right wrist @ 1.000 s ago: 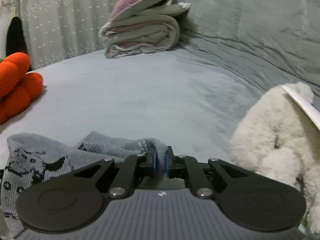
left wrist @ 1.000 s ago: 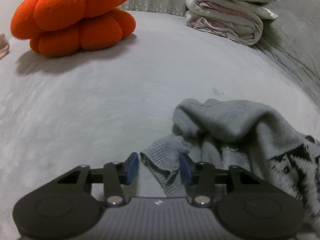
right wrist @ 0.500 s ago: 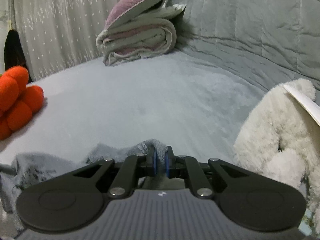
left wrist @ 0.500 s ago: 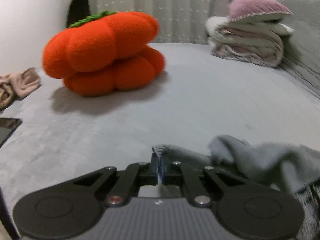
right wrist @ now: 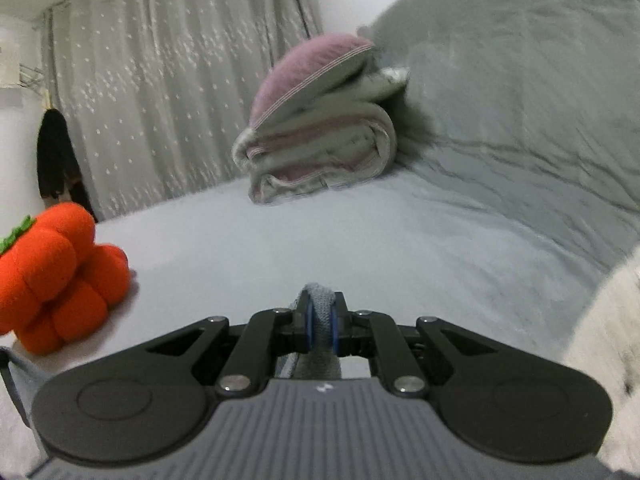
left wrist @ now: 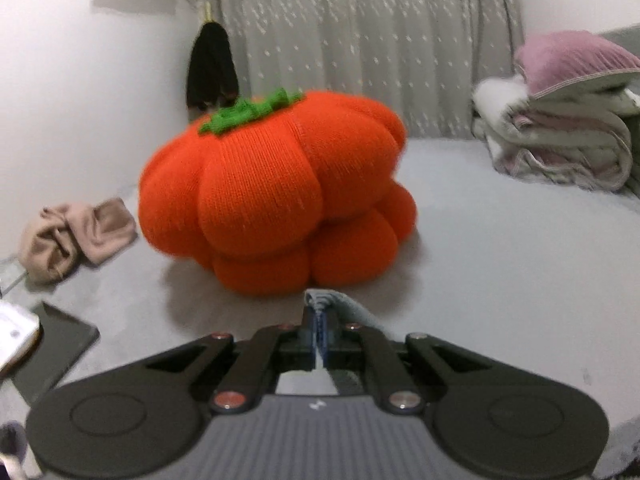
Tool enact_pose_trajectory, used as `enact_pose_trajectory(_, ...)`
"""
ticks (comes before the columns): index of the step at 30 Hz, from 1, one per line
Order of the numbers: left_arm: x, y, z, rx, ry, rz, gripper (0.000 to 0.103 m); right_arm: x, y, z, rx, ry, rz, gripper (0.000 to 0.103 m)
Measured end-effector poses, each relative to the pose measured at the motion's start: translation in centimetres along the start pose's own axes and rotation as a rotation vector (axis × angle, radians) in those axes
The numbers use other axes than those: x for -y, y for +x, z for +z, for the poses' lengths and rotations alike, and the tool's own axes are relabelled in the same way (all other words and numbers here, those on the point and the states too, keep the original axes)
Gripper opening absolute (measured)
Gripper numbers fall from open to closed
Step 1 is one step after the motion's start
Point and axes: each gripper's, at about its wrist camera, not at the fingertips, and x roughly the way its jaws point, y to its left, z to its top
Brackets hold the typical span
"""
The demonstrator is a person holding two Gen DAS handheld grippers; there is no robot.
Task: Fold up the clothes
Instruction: 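Lift the sweater up with both grippers and shake it open, then lower the sweater flat onto the bed and open both grippers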
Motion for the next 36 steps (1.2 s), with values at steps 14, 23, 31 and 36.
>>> enact_pose_trajectory(14, 1.7, 5.3, 4.3, 0.104, 0.005, 0.101, 0.002, -1.3, 7.3, 0.9, 0.073, -0.024, -0.016, 0.009)
enact_pose_trajectory(23, 2.4, 8.4, 2.4, 0.024, -0.005, 0.108, 0.003, -1.7, 10.2, -1.2, 0.005, -0.092, -0.039, 0.010)
enact_pose_trajectory(31, 2.0, 7.9, 1.9, -0.042, 0.024, 0.070, 0.028, -1.7, 9.5, -1.4, -0.039, -0.093, -0.048, 0.024)
enact_pose_trajectory(36, 1.6, 5.9, 1.5, -0.051, 0.039, 0.053, 0.044, -1.3, 7.8, -1.0, -0.042, -0.080, -0.056, 0.059)
